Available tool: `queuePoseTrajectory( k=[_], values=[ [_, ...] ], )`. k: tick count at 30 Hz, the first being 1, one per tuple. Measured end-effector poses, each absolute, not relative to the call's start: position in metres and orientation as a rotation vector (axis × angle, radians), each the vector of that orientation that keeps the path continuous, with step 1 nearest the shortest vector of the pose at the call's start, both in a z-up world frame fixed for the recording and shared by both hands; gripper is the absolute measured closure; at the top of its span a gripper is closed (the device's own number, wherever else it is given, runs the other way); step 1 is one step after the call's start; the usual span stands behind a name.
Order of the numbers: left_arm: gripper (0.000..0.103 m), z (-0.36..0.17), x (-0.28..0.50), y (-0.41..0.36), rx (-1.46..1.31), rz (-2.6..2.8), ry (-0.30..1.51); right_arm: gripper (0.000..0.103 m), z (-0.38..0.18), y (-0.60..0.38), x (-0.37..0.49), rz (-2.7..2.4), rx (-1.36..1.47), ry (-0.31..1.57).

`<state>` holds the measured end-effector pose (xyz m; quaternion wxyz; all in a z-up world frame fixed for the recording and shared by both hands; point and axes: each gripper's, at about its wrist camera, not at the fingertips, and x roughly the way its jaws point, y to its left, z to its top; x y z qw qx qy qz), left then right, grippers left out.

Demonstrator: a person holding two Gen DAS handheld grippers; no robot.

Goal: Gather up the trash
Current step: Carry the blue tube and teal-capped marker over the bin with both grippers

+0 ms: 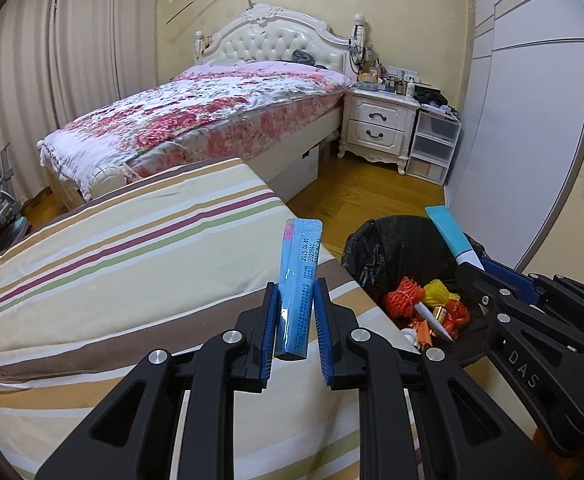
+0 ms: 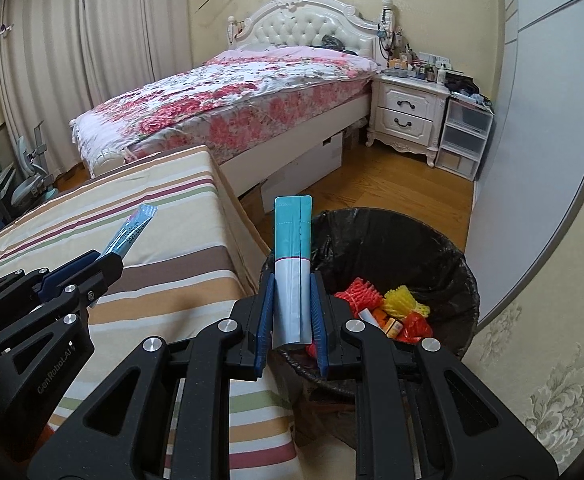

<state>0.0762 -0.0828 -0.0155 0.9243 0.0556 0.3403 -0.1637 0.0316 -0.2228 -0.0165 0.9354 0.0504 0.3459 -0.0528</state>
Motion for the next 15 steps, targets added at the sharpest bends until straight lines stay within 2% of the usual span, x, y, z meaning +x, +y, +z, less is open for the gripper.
queuePoseTrajectory(
  k=[15],
  values=[
    [0.084, -0.033, 0.097, -0.141, 0.160, -0.374, 0.738, 0.085, -0.032, -0.275, 0.035, -0.220, 0.152, 0.725]
  ],
)
